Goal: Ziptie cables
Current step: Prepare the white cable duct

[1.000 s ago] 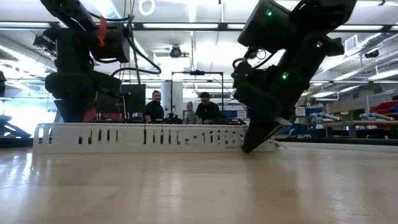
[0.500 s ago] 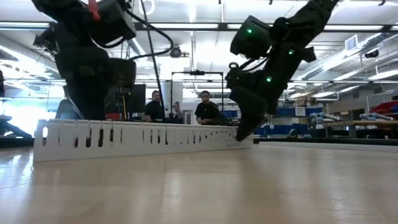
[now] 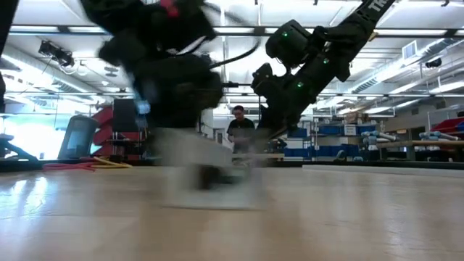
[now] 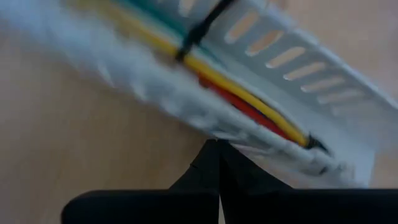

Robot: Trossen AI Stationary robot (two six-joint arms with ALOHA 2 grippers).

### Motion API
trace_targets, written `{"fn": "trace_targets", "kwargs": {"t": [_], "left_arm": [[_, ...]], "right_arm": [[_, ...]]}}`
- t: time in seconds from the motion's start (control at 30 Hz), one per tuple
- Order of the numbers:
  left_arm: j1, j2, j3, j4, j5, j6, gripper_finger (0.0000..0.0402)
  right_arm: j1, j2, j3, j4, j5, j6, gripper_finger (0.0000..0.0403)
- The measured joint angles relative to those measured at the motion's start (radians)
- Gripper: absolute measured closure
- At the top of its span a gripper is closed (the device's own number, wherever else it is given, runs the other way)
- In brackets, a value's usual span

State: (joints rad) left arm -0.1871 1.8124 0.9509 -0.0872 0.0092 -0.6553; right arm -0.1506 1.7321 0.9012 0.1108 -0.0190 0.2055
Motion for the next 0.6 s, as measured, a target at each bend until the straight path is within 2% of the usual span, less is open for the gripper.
{"fn": "trace_targets", "kwargs": {"t": [0.13, 0.37, 0.5, 0.6], "left_arm": [[0.002, 0.053, 0.114, -0.055, -0.061, 0.019, 0.0401], [-0.027, 0.011, 0.207, -0.387, -0.255, -0.01, 0.0401], [-0.032, -0.04, 0.23, -0.467, -0.332, 0.005, 0.0401], [-0.022, -0.08, 0.233, -0.465, -0.356, 0.086, 0.0401]], "right_arm": [[0.011, -0.018, 0.0, -0.046, 0.006, -0.024, 0.0403], [0.057, -0.172, -0.001, -0.329, 0.143, -0.05, 0.0403], [0.111, -0.317, -0.033, -0.47, 0.174, 0.014, 0.0403], [0.183, -0.414, -0.086, -0.548, 0.173, 0.128, 0.0403]]}}
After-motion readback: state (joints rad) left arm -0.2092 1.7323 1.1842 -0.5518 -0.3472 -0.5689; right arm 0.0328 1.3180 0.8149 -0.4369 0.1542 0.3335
